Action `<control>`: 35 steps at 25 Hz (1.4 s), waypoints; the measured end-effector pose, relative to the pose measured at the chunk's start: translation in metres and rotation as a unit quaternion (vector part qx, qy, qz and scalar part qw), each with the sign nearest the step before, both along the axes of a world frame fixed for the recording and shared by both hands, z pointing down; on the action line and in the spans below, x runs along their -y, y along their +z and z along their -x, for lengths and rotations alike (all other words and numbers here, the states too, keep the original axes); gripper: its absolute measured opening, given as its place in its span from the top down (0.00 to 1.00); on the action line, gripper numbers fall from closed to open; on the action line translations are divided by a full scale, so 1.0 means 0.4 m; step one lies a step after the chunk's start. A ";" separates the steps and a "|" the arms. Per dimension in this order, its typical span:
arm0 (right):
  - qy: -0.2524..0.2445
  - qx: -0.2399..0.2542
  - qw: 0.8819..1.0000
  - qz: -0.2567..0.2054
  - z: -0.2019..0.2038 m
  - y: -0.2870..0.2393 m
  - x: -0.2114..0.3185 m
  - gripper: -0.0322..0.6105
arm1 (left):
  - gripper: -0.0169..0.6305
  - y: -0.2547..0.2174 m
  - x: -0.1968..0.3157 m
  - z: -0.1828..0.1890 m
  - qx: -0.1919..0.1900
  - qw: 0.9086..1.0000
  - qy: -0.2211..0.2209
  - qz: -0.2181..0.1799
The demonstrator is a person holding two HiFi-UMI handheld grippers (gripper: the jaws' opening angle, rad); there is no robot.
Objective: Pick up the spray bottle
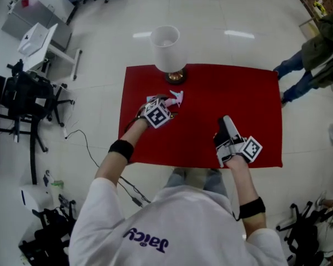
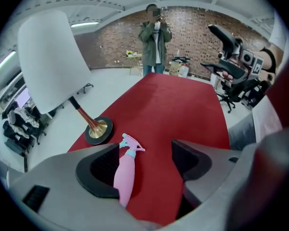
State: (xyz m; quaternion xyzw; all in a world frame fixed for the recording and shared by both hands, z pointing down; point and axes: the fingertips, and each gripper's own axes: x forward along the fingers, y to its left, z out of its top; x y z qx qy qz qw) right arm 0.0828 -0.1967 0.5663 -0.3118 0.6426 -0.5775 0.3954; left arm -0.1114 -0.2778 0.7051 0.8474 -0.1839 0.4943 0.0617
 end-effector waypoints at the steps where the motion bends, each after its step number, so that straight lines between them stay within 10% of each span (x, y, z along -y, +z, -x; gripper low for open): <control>1: 0.000 0.000 1.000 0.002 0.003 0.001 -0.002 0.31 | 0.45 0.014 0.004 0.001 0.012 1.000 0.017 0.009; 15: 0.001 -0.020 1.000 0.017 0.010 0.024 -0.018 0.31 | 0.44 0.223 0.051 0.086 0.196 0.966 0.102 0.131; 35: 0.044 -0.043 0.997 0.035 -0.093 0.047 -0.099 0.31 | 0.47 0.342 0.118 0.102 0.262 0.947 0.144 0.115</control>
